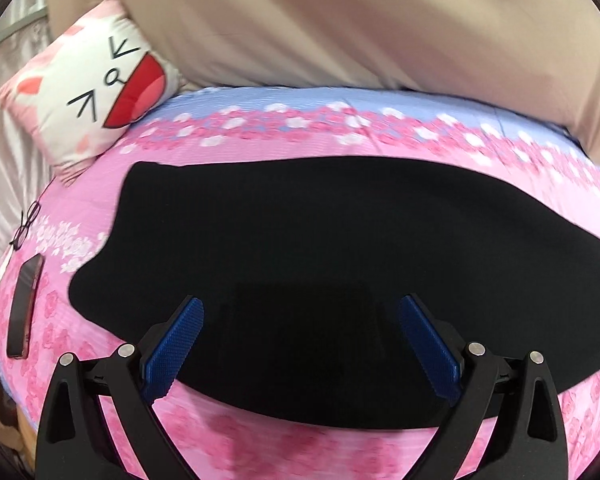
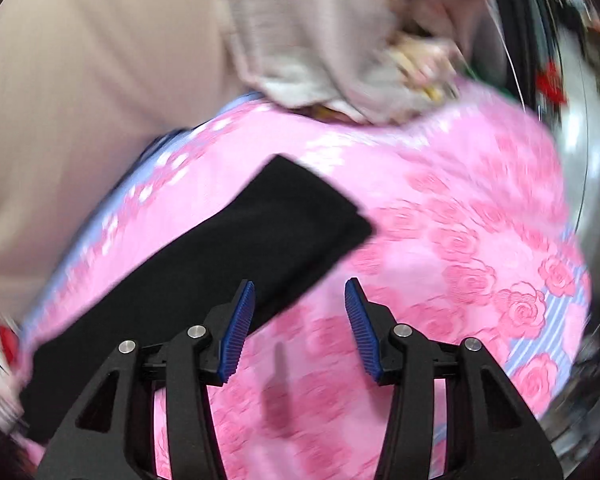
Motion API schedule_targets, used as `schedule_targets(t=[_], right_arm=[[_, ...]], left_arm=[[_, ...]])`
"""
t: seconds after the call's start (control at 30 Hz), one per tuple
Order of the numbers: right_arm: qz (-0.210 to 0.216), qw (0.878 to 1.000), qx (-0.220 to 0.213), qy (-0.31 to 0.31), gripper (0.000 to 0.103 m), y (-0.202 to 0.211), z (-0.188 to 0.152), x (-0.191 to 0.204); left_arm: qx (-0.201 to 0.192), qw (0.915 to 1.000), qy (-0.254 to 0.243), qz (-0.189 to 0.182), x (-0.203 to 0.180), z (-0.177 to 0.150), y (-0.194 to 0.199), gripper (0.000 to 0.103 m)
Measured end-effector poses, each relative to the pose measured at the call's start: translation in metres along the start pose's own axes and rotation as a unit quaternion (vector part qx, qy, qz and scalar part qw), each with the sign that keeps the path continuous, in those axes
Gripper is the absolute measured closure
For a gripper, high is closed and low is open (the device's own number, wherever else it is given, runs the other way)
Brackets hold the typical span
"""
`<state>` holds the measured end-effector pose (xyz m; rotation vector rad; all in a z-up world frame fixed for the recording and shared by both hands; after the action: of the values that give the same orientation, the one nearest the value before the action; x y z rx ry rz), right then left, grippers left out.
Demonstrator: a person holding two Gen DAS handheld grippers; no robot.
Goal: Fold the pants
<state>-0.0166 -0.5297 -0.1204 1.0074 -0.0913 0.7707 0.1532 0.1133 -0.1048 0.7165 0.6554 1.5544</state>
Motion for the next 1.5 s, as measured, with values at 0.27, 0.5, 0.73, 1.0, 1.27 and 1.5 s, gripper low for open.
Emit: schedule_targets(t=[0.27,0.5,0.73,1.0,1.27,1.5], right_arm=[[-0.014,0.999,-0.001,0.028,0.076,-0.029,0.030,-0.022],[0.002,0.999,0.020,0.035,0.092,-0.034,0.042,-0.027],[0.143,0.987,0.034,-0.067,0.042,-0.027,0.041,-0.017],[0.217,0.968,0.046,-0.114,0.030,-0.020,0.036,0.000],[0.167,0.981,0.035,-0.090,0.029,-0.032,0.042,0.015],[0.121,0.990,0.016,-0.074,0.094,-0.052,0.052,0.029]], left_arm=[[0.017,0.9988,-0.011,0.045,-0.025,-0.010,0.002,0.006],[0.003,0.9977,-0.034,0.059,-0.047,-0.003,0.016,0.006],[0.017,0.9978,-0.033,0.055,-0.056,-0.003,0.009,0.006],[0.019,0.9985,-0.016,0.048,-0.040,-0.011,0.011,0.006],[0.034,0.9981,0.020,0.048,-0.008,-0.013,-0.002,0.006],[0.032,0.9979,0.021,0.052,0.004,-0.014,-0.004,0.006]])
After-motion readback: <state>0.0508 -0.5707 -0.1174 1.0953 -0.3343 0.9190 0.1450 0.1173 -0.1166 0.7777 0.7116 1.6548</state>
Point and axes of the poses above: each gripper's, at about its wrist camera, not at the fingertips, and y roughly against the way its jaws point, x to its left, z to its top, the point moved 7 cm from there along -y, roughly the way its jaws point, and after that the axes turned 1 degree about -z, right-handed, at the moved point
